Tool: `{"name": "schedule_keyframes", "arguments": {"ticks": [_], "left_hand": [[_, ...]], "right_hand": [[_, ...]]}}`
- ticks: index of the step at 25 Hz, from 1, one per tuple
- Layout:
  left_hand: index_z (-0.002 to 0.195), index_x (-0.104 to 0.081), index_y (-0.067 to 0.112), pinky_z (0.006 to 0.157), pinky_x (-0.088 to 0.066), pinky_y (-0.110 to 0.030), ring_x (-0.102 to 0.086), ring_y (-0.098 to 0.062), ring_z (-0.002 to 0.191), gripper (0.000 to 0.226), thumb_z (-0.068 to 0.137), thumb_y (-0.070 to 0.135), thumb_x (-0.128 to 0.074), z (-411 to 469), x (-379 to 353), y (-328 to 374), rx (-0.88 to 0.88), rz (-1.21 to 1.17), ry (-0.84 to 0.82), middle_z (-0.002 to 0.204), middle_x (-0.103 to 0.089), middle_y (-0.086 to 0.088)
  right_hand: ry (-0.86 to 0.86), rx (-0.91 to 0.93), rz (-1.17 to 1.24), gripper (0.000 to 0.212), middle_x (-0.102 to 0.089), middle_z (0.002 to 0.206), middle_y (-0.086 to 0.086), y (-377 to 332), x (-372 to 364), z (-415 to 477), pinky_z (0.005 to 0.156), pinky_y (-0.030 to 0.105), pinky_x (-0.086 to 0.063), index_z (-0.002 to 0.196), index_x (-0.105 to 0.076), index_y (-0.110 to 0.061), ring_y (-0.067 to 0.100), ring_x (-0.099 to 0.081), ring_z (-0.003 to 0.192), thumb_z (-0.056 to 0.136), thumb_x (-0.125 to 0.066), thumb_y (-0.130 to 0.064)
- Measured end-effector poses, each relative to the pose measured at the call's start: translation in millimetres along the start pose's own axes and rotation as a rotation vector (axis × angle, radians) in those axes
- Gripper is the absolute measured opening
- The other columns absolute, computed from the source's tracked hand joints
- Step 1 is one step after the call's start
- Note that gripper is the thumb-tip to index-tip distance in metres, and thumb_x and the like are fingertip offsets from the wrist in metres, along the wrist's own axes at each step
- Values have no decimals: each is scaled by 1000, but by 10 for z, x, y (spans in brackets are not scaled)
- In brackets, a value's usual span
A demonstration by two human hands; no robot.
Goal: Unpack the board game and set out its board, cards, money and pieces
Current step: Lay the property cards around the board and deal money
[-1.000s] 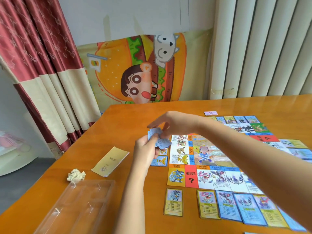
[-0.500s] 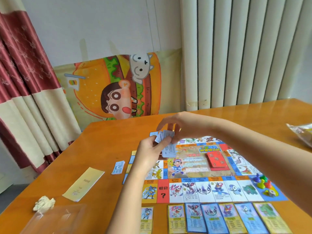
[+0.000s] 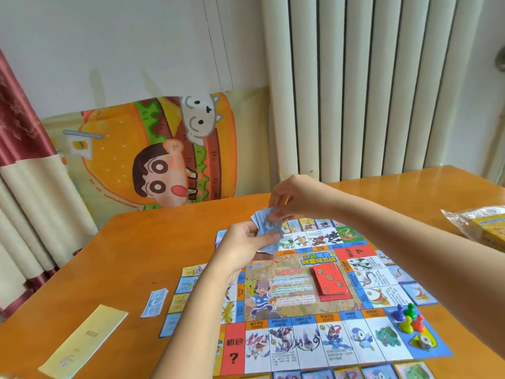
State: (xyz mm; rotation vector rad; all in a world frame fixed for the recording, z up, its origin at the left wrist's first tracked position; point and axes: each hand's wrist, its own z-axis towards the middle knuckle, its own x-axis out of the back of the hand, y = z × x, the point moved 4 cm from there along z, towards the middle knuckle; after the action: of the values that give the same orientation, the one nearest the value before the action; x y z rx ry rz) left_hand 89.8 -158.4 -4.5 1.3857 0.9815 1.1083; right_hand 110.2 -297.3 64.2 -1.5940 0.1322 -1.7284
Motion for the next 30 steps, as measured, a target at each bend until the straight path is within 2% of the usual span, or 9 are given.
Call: {"name": "schedule_keyframes", "arguments": {"ticks": [4,8,10,13,16,19,22,27,30], "left_hand": [[98,-64,15,56,-55,-22,-63,-6,71,10,88,17,-65,313,-24,38,22,46,-54,106,-62,-3],[118,-57,6,55,-55,-22,-61,-8,76,33,92,27,-59,627,50,-13,37,87,-7,125,-53,-1],[112,-57,5,55,-56,-22,-62,-7,68,27,94,24,-57,784,81,-31,40,186,-4,109,-61,-2],[97,-60,11,47,-51,-21,-60,-8,49,11,96,21,-54,1011,71,-22,12,330,-52,73,-67,-5],[88,-60,14,41,-42,-18,-55,-7,44,13,96,22,-55,1207,117,-60,-16,376,13,67,-64,-3],[84,-63,9,39,-40,-17,-52,-5,41,23,97,23,-52,1349,210,-171,17,300,105,66,-62,-3],[79,-63,9,39,-40,-17,-53,-7,40,29,99,25,-49,1462,298,-283,51,235,173,64,-63,-3],[80,-62,7,39,-41,-17,-53,-9,41,31,99,27,-48,1536,399,-387,64,178,217,61,-61,-3],[78,-61,8,38,-40,-17,-53,-9,42,32,99,27,-48,1547,442,-400,68,165,217,61,-61,-4]], "right_hand": [[49,-70,-83,11,-59,56,-5,233,101,226,52,15,-41,76,-72,-19,7,-53,51,78,-77,-28],[78,-256,301,21,-66,69,2,637,52,492,74,25,-55,98,-72,-1,13,-61,65,80,-75,-13],[66,-223,401,22,-69,77,3,731,-11,616,75,22,-58,100,-70,-1,14,-65,72,79,-75,-5],[76,-163,216,22,-72,84,5,825,-13,816,73,22,-58,99,-73,-6,11,-65,73,77,-77,-8],[73,-203,149,20,-69,70,-4,1029,58,971,58,15,-51,93,-73,-18,1,-61,59,75,-79,-11],[213,-409,459,10,-66,71,5,1406,44,1096,57,16,-53,83,-68,-7,5,-60,56,77,-76,-4],[261,-654,716,20,-66,81,15,1732,-225,1190,63,22,-58,96,-62,7,16,-64,64,81,-72,-2],[77,-770,195,28,-56,69,0,1952,-476,1274,48,20,-36,82,-61,-8,11,-40,54,78,-77,-31],[29,-775,46,33,-56,80,0,1971,-509,1323,64,24,-48,93,-62,-11,12,-48,68,79,-76,-37]]}}
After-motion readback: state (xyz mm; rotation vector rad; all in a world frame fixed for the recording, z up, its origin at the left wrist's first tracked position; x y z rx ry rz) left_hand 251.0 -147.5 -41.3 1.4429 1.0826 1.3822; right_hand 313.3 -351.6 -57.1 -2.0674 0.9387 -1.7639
